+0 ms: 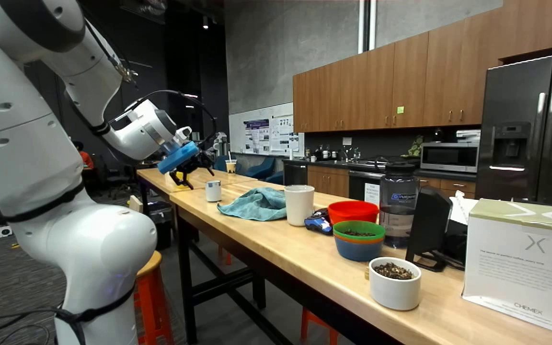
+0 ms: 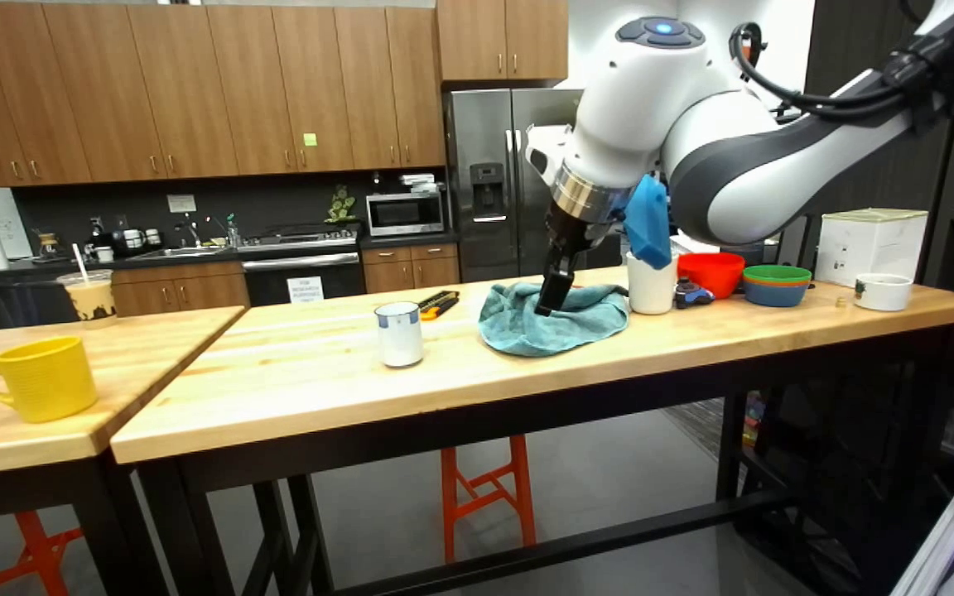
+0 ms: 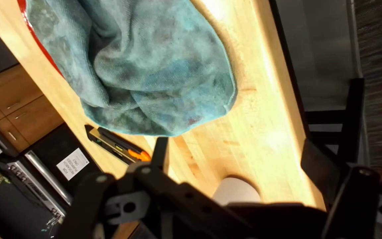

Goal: Move the blue towel to the left

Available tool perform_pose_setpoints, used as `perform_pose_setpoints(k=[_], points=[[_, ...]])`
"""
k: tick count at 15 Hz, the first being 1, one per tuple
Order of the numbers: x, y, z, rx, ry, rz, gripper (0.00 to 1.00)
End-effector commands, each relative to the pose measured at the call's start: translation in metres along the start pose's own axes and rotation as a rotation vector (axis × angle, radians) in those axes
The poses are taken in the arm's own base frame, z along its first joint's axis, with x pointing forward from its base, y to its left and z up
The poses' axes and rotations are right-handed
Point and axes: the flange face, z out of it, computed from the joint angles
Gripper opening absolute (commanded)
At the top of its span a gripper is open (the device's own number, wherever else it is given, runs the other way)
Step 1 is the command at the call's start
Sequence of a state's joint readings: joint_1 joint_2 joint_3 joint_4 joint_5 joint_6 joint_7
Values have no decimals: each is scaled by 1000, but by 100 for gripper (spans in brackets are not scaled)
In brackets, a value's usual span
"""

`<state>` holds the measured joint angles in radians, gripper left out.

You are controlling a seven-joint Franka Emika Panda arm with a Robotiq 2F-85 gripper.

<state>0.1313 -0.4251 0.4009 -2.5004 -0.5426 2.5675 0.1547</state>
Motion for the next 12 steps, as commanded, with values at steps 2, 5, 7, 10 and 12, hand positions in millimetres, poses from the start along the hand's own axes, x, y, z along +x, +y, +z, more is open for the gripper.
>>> perform_pose_setpoints(k=[2, 5, 7, 10, 12], points=[[0, 3, 8, -69, 23, -15, 100], [-8, -10, 20, -72, 0, -40, 100], [-14, -21, 27, -49, -17, -59, 100], [-11, -16, 24, -47, -24, -53, 100], [-11, -15, 24, -48, -23, -51, 100]])
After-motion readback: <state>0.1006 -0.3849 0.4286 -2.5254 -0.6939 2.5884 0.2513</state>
